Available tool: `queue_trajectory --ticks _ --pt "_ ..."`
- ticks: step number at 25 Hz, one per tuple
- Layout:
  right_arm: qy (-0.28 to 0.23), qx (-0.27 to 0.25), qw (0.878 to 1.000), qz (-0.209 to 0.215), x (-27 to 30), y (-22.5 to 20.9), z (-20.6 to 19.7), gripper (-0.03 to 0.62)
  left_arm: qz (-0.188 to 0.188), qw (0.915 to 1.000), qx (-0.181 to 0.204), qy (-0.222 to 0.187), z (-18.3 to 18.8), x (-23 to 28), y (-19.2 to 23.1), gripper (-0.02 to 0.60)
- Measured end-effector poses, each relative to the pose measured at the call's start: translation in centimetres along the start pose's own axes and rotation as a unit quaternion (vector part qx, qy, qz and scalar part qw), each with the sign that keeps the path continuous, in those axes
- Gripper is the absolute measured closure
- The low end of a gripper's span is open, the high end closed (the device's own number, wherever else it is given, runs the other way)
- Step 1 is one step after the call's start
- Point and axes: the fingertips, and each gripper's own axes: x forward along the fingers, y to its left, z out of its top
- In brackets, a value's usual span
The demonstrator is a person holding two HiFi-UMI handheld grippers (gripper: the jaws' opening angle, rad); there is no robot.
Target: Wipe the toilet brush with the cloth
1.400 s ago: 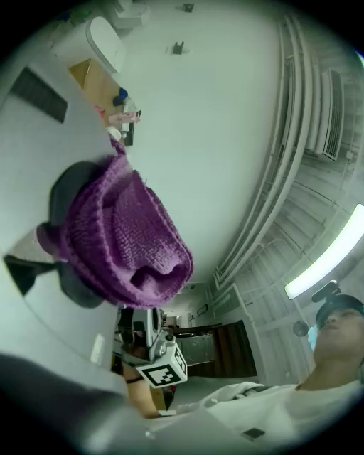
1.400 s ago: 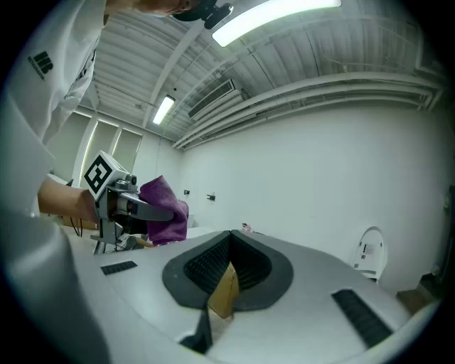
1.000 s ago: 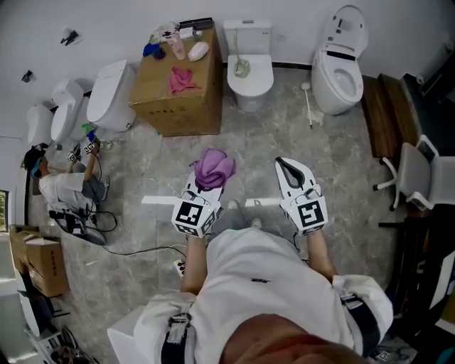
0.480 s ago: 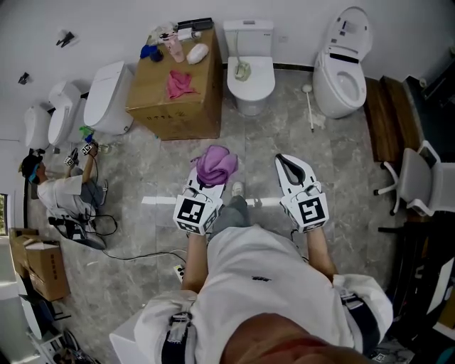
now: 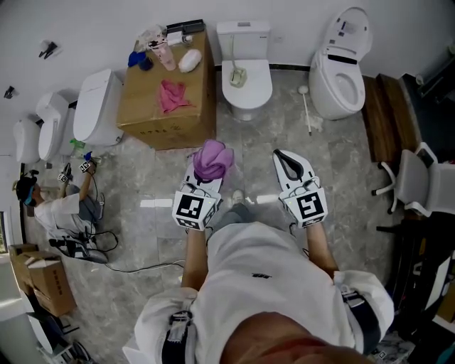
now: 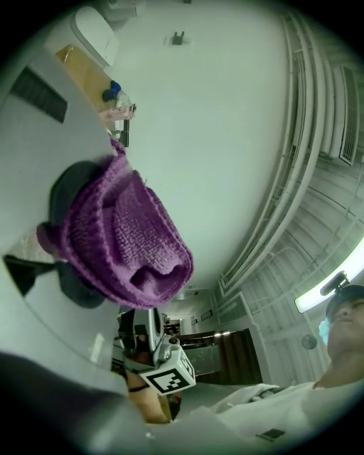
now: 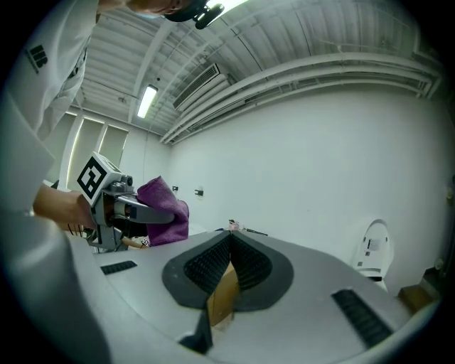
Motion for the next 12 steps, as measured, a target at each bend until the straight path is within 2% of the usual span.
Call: queue_trajectory --ticks 12 --pt "0.016 0.008 1.000 -0.023 10.9 -4.0 0.0 0.597 -0.028 0.9995 -0.006 0.015 0.3 7.6 9.4 0.492"
